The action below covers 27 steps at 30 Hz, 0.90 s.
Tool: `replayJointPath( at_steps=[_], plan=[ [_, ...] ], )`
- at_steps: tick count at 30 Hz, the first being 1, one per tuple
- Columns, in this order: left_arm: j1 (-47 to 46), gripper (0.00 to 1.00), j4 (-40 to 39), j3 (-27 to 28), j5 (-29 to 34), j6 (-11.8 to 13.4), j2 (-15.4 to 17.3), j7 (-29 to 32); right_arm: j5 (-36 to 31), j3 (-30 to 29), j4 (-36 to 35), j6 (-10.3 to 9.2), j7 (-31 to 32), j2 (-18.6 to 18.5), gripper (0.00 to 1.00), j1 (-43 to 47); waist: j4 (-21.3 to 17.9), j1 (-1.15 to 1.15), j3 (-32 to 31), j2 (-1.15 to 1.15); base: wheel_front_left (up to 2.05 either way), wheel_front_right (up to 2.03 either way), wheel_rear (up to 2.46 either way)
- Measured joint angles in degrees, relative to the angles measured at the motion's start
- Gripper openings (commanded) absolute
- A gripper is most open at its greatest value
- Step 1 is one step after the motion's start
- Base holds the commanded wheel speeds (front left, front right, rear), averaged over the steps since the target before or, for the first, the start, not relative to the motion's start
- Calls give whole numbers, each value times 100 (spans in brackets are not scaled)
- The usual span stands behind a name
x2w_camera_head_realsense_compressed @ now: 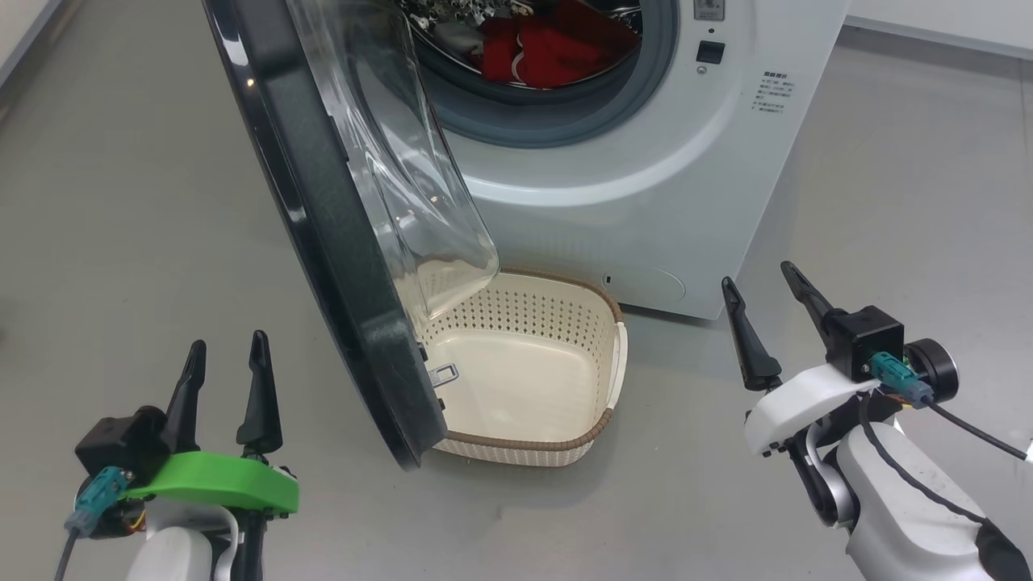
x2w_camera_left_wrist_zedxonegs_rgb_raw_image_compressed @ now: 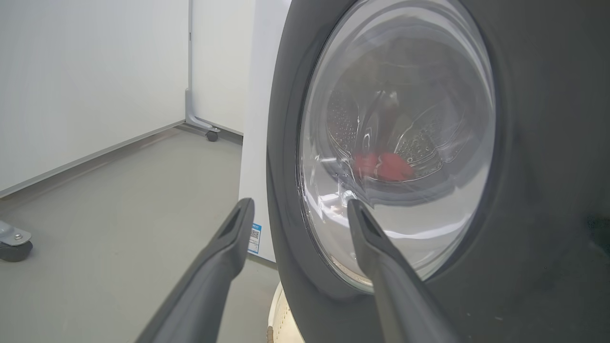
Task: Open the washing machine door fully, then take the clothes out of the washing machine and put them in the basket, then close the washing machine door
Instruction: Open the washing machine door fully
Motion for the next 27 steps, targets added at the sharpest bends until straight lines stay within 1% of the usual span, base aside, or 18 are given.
replayJointPath(
  at_steps=[17, 18, 19, 20, 24, 27],
  plan=[
    [31, 100, 2, -8, 0, 0, 0, 1, -248, -257, 26, -63, 0, 159, 100, 112, -27, 0, 9, 0, 0, 0, 0],
    [31, 79, 3, -16, 0, 0, 0, 0, -250, -274, 26, -63, 0, 171, 100, 112, -27, 0, 9, 0, 0, 0, 0],
    [32, 18, 3, -29, 0, 0, 0, 0, -259, -288, 25, -63, 0, 182, 100, 112, -27, 0, 9, 0, 0, 0, 0],
    [32, 0, 3, -43, 0, 0, 0, 1, -267, -303, 25, -63, 0, 194, 100, 113, -27, 0, 9, 0, 0, 0, 0],
    [32, 0, -52, -91, 2, 0, 0, 1, -298, -376, 21, -64, 0, 220, 100, 122, -19, 0, 2, 0, 0, 0, 0],
    [29, 0, -343, 16, 45, 0, 0, 0, -302, -431, 8, -64, 0, 236, 100, 130, -6, 0, -2, 0, 0, 0, 0]
  ],
)
